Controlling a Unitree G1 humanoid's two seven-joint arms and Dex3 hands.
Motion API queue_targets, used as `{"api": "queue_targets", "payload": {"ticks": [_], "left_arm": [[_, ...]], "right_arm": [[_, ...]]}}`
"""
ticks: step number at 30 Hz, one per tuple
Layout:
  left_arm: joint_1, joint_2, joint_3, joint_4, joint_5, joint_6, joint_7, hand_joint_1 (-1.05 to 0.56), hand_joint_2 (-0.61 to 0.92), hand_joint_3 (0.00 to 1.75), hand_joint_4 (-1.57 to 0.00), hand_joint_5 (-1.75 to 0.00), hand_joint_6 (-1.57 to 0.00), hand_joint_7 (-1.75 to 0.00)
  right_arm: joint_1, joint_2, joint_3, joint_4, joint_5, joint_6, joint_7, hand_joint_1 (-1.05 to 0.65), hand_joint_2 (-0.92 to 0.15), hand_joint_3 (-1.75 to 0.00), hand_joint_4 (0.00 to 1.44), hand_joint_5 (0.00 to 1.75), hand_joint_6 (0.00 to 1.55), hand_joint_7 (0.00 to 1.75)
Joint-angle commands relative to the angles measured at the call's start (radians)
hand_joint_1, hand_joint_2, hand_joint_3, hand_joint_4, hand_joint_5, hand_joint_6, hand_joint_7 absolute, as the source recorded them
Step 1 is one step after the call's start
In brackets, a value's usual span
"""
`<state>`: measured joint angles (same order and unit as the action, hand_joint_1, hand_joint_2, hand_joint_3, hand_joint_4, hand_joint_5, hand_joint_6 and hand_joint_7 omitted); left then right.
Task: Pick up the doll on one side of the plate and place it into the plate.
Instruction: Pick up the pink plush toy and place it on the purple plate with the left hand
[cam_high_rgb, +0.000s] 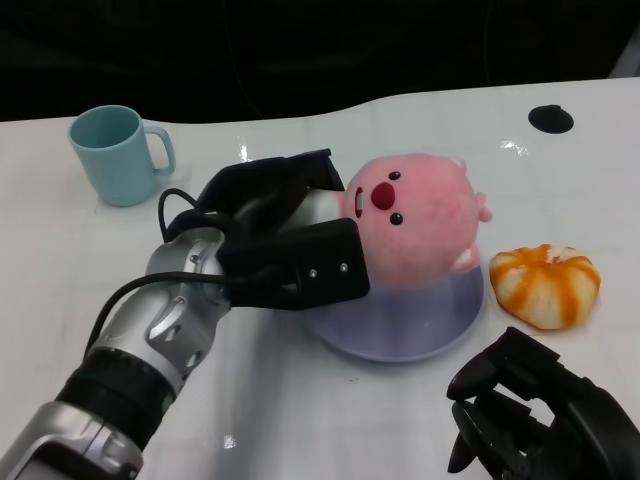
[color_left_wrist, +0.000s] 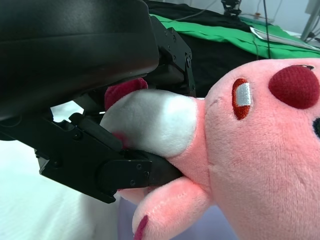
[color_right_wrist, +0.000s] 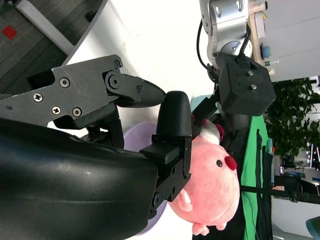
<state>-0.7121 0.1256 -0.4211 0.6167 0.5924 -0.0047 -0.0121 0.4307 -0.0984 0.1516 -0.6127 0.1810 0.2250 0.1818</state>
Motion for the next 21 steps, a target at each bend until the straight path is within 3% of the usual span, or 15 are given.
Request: {"api": "queue_targets", "payload": {"ticks": [1, 9, 10, 13, 14, 15, 16, 17, 18, 20, 21], "left_arm": [[-0.049, -0.023, -0.014, 0.050, 0.014, -0.004, 0.024, -0.18, 0.49, 1.09, -0.95, -1.75, -0.75, -1.75], [-0.089, -0.053, -0.041, 0.128, 0.034, -0.017, 0.041, -0.19, 0.49, 1.07, -0.94, -1.75, -0.72, -1.75], [-0.093, -0.051, -0.042, 0.132, 0.030, -0.018, 0.026, -0.19, 0.46, 1.06, -0.92, -1.75, -0.74, -1.67], [-0.101, -0.043, -0.046, 0.130, 0.021, -0.015, -0.026, -0.22, 0.49, 0.89, -0.79, -1.65, -0.95, -0.71], [-0.100, -0.038, -0.045, 0.118, 0.015, -0.009, -0.055, -0.22, 0.53, 0.83, -0.76, -1.64, -0.96, -0.56], [-0.099, -0.035, -0.043, 0.108, 0.011, -0.004, -0.075, -0.24, 0.66, 0.62, -0.68, -1.64, -0.91, -0.30], [-0.097, -0.028, -0.046, 0.098, 0.011, -0.005, -0.103, -0.25, 0.74, 0.50, -0.65, -1.64, -0.91, -0.18], [-0.097, -0.018, -0.054, 0.088, 0.020, -0.005, -0.128, -0.32, 0.84, 0.37, -0.46, -1.26, -0.72, -0.11], [-0.096, -0.008, -0.063, 0.078, 0.031, -0.006, -0.147, -0.36, 0.88, 0.33, -0.44, -0.90, -0.61, -0.06], [-0.096, 0.011, -0.083, 0.056, 0.054, 0.001, -0.181, -0.47, 0.91, 0.33, -0.36, -0.44, -0.40, -0.01], [-0.095, 0.016, -0.088, 0.047, 0.059, 0.005, -0.191, -0.50, 0.92, 0.34, -0.33, -0.36, -0.35, -0.01]], "right_arm": [[0.009, -0.014, 0.007, -0.018, -0.011, -0.018, 0.004, -0.34, -0.92, -0.54, 0.58, 1.72, 0.47, 1.61], [0.018, -0.012, 0.016, -0.029, -0.018, -0.016, -0.003, -0.34, -0.91, -0.53, 0.58, 1.72, 0.47, 1.59], [0.019, -0.012, 0.017, -0.030, -0.019, -0.018, -0.002, -0.34, -0.91, -0.53, 0.58, 1.72, 0.48, 1.59], [0.019, -0.013, 0.018, -0.028, -0.017, -0.026, 0.002, -0.34, -0.92, -0.54, 0.58, 1.72, 0.47, 1.59], [0.018, -0.012, 0.019, -0.029, -0.017, -0.024, 0.001, -0.34, -0.92, -0.54, 0.58, 1.72, 0.47, 1.59], [0.018, -0.012, 0.019, -0.029, -0.017, -0.022, 0.000, -0.34, -0.92, -0.54, 0.58, 1.72, 0.47, 1.59], [0.017, -0.012, 0.020, -0.032, -0.017, -0.016, -0.002, -0.35, -0.92, -0.54, 0.58, 1.72, 0.47, 1.59], [0.016, -0.012, 0.021, -0.032, -0.020, -0.016, -0.005, -0.35, -0.92, -0.53, 0.58, 1.72, 0.47, 1.59], [0.016, -0.013, 0.022, -0.033, -0.023, -0.016, -0.006, -0.35, -0.92, -0.53, 0.58, 1.72, 0.48, 1.60], [0.015, -0.015, 0.023, -0.030, -0.030, -0.022, -0.006, -0.35, -0.91, -0.54, 0.58, 1.73, 0.48, 1.60], [0.015, -0.015, 0.023, -0.029, -0.031, -0.025, -0.006, -0.35, -0.91, -0.54, 0.59, 1.73, 0.48, 1.60]]}}
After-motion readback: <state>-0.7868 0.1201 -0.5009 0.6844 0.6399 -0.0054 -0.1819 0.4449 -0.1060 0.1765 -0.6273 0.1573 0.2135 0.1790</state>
